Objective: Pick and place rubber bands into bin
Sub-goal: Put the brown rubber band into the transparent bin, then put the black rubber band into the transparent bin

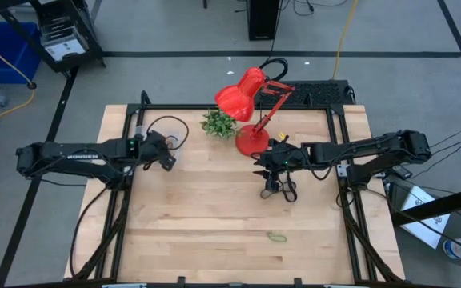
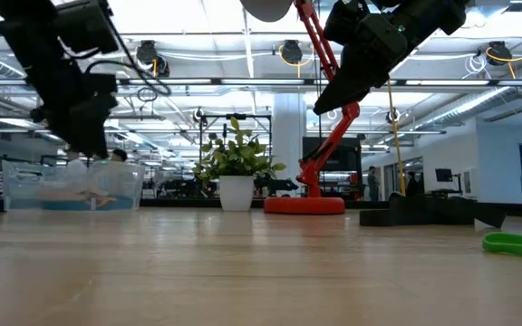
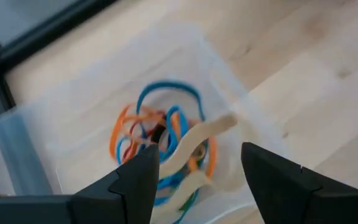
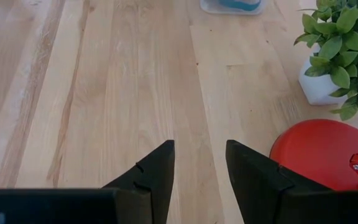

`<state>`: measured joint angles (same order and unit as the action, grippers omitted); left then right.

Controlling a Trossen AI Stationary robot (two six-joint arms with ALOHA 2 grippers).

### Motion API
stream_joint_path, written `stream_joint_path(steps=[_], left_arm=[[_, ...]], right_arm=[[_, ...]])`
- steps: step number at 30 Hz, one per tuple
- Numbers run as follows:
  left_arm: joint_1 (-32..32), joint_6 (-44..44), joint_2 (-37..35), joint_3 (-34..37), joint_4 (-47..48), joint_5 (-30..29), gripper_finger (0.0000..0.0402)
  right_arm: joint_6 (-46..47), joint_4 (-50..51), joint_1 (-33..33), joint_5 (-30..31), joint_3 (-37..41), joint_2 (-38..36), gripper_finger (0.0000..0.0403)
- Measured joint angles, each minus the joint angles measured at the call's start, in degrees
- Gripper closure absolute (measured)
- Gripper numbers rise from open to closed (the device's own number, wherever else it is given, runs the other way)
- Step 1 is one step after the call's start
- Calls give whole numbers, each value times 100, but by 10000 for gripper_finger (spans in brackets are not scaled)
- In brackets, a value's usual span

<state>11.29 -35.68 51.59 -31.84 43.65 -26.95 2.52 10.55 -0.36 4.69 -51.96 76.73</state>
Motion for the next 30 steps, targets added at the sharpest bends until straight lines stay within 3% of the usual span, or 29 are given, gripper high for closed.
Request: stream_joint_path(steps=[8,16,19,25,30], left_arm=[[-21,495,0,-448,-421,-3,165],[-228,1474,4,-448,-1840,80,167],[-363,1973,11,-395,-2718,439,165],[-565,2909,24,68,-4436,1697,167],[-557,3113,26,387,-5076,1935,167]], right_arm=[[242,12,17,-145,1,-22,262],[-7,223,48,-1641,7,-670,261],[-6,310,48,-1691,5,-915,261],[638,667,48,-1693,4,-1080,261],[1417,1082,48,-1630,4,-1040,261]])
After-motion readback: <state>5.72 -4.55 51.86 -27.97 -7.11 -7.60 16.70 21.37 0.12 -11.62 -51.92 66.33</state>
